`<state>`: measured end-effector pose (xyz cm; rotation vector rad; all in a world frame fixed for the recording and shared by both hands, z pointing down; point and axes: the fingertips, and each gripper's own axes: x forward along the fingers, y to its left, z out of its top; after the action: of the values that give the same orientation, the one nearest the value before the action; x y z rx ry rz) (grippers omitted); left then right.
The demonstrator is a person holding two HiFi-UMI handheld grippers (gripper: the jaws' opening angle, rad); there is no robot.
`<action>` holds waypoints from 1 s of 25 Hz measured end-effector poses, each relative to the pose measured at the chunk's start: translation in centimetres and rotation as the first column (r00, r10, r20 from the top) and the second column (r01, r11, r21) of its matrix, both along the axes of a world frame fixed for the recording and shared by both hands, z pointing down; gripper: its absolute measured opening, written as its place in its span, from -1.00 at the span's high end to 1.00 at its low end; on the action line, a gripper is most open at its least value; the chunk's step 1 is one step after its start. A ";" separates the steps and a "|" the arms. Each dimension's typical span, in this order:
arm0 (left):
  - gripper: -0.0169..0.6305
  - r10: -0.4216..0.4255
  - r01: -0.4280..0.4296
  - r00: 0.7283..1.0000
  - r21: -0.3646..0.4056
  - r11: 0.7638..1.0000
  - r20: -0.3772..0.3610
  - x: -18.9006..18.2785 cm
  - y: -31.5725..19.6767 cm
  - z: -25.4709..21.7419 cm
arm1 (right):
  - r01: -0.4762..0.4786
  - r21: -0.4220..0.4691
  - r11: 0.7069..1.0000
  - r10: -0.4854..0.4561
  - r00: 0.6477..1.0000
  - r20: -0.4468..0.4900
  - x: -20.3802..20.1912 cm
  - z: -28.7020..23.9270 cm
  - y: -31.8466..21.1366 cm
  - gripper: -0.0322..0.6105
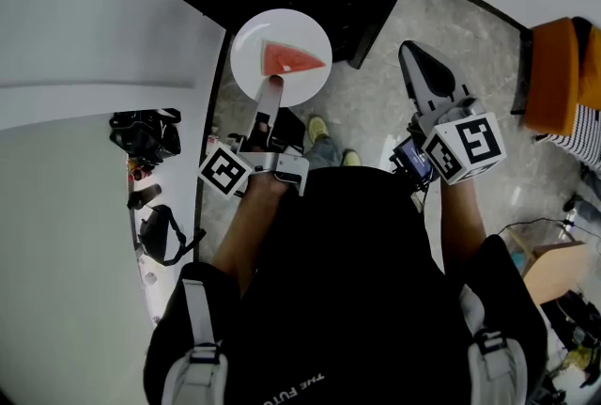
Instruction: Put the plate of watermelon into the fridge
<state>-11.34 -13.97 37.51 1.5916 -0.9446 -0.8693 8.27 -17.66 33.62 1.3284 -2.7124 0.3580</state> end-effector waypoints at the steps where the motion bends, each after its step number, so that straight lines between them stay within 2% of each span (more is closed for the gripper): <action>1: 0.87 0.001 -0.001 1.000 0.003 1.000 0.002 0.0 -0.1 -0.1 | 0.000 0.003 1.000 0.000 1.000 0.000 0.0 -0.1 -0.1 0.88; 8: 0.87 0.000 0.000 1.000 0.007 1.000 0.004 -0.6 -0.4 -0.3 | -0.001 0.015 1.000 0.001 1.000 -0.001 -0.8 -0.6 -0.5 0.88; 18: 0.87 0.019 -0.019 1.000 0.009 1.000 0.003 0.3 -0.1 -0.7 | -0.009 0.016 1.000 0.009 1.000 -0.015 0.3 -0.8 0.2 0.88; 25: 0.87 0.031 -0.031 0.999 0.004 1.000 -0.021 -4.3 -0.9 0.6 | -0.015 0.007 1.000 0.015 0.999 -0.049 -4.3 0.0 -0.5 0.88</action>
<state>-15.61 -14.87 38.12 1.5935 -0.9017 -0.8648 3.92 -18.13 33.59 1.3416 -2.6679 0.3132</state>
